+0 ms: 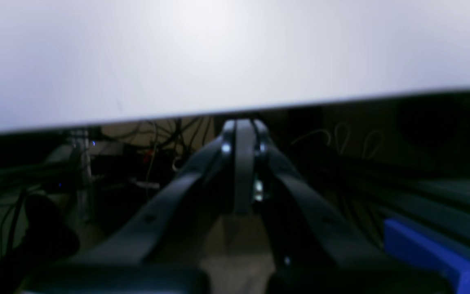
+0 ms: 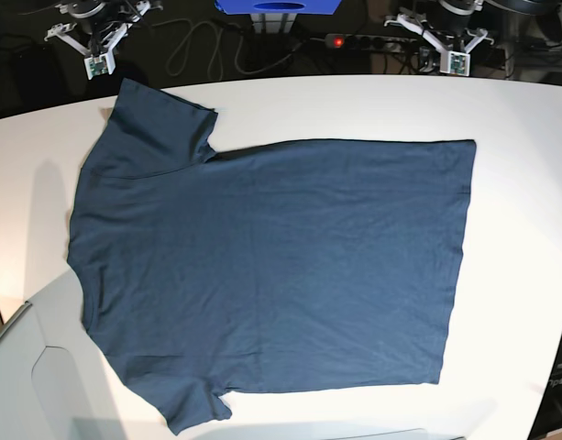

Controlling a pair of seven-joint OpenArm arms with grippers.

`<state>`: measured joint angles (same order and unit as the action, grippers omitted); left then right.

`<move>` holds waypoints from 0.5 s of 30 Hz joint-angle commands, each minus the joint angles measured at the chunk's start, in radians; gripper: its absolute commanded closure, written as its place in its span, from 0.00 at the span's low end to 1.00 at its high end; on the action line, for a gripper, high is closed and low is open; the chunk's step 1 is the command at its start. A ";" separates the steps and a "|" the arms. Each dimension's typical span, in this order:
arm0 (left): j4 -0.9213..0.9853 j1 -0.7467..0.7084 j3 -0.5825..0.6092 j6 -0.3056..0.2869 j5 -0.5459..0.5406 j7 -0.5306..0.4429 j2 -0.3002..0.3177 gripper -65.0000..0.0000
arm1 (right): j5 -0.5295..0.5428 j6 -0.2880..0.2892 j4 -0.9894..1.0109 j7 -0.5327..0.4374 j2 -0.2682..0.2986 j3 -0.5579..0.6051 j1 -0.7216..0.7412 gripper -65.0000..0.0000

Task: Fold the T-shirt properly
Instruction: 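Move both grippers down to the shirt's shoulder corners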

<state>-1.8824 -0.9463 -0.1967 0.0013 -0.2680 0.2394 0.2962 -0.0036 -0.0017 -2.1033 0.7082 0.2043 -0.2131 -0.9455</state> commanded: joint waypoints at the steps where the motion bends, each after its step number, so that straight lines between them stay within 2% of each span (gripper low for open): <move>1: -0.019 -0.013 -0.025 0.003 -0.006 -0.013 0.005 1.00 | 0.003 0.004 -0.016 -0.014 0.002 0.001 -0.002 1.00; 3: -0.036 -0.001 -0.057 0.003 -0.007 -0.013 0.005 1.00 | 0.003 0.004 -0.016 -0.014 0.002 0.001 0.006 1.00; 4: -0.046 0.013 -0.071 0.003 -0.009 -0.013 0.004 0.97 | 0.003 0.004 -0.016 -0.014 0.002 0.001 0.018 1.00; 7: -0.055 0.029 -0.103 0.003 -0.009 -0.015 0.004 0.74 | 0.004 0.006 -0.016 0.017 0.004 0.001 0.036 0.95; 9: -0.069 0.046 -0.117 0.003 -0.010 -0.016 -0.004 0.65 | 0.004 0.006 -0.016 0.031 0.004 0.001 0.064 0.87; 13: -0.082 0.100 -0.192 -0.001 -0.063 -0.013 -0.035 0.66 | 0.004 0.006 -0.016 0.031 0.004 0.001 0.116 0.68; 15: -0.079 0.132 -0.223 -0.001 -0.106 -0.013 -0.036 0.65 | 0.004 0.006 -0.016 0.029 0.004 -0.007 0.150 0.63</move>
<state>-1.9450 -0.7998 -0.4152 -0.0017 -0.3714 0.2462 0.2527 0.0010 -0.0013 -2.1025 0.7563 0.2001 -0.2157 -0.7856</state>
